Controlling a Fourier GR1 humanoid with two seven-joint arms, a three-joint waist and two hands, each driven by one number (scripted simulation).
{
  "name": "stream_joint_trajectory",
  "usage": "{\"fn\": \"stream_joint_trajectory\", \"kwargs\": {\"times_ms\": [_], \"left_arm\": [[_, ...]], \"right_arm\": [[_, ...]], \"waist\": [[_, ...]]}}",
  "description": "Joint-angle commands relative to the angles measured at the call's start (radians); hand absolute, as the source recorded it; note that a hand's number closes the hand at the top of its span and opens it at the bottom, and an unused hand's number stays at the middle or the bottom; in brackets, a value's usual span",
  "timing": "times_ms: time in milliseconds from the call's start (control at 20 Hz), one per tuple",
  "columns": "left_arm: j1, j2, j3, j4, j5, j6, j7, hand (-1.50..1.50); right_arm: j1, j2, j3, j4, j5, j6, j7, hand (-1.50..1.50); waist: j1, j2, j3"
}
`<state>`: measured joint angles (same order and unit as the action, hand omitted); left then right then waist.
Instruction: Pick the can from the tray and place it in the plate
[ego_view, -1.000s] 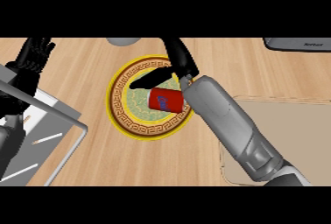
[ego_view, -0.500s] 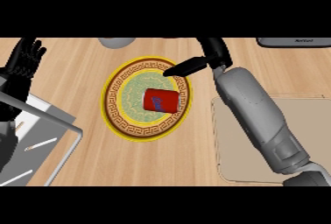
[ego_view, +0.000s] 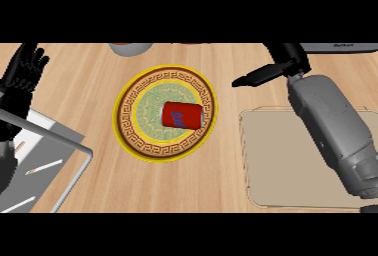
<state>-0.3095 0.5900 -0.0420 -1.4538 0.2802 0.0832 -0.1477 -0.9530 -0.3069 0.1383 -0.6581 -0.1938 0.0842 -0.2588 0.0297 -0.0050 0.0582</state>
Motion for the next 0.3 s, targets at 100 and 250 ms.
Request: {"fn": "stream_joint_trajectory", "kwargs": {"times_ms": [100,250], "left_arm": [[-0.016,-0.08,-0.08,0.002,0.01,0.004,0.097,0.0],[0.003,-0.073,-0.073,-0.031,0.015,0.002,0.1,0.0]], "right_arm": [[0.018,-0.081,-0.015,0.05,0.009,0.091,-0.084,-1.5],[0.027,-0.102,-0.019,0.065,0.037,0.055,-0.133,-1.5]], "waist": [[-0.022,0.02,-0.055],[-0.011,0.014,-0.055]]}}
